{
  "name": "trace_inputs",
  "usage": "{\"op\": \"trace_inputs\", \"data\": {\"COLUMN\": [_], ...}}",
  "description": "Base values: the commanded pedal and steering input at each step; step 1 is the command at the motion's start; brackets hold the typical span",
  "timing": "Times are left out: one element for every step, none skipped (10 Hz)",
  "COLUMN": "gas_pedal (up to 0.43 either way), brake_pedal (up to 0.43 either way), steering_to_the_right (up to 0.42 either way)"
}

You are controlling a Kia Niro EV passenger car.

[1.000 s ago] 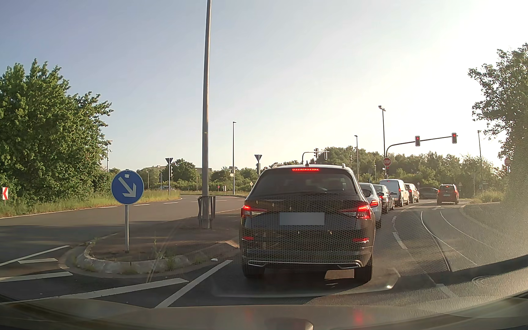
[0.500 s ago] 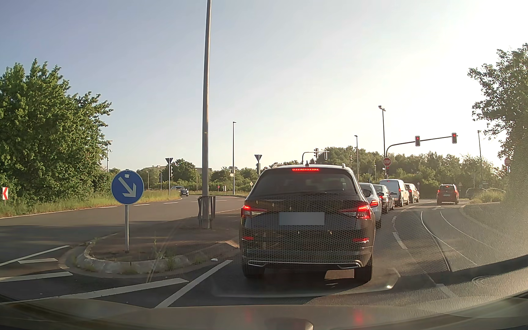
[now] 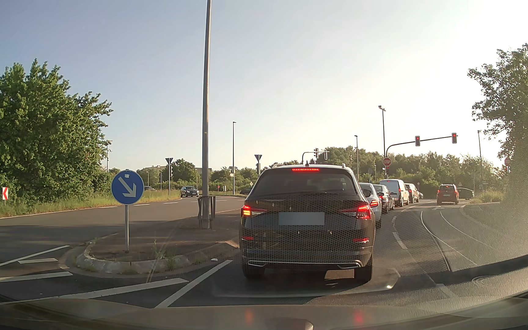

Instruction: Follow the waypoints while adhering to traffic rules and regulations

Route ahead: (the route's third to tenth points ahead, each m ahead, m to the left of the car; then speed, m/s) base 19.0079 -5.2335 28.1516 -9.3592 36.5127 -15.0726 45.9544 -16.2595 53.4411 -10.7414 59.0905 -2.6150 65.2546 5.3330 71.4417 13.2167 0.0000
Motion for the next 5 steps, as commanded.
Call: {"op": "trace_inputs", "data": {"gas_pedal": [0.000, 0.000, 0.000, 0.000, 0.000], "brake_pedal": [0.439, 0.439, 0.445, 0.439, 0.445], "steering_to_the_right": [0.052, 0.052, 0.052, 0.052, 0.052]}}
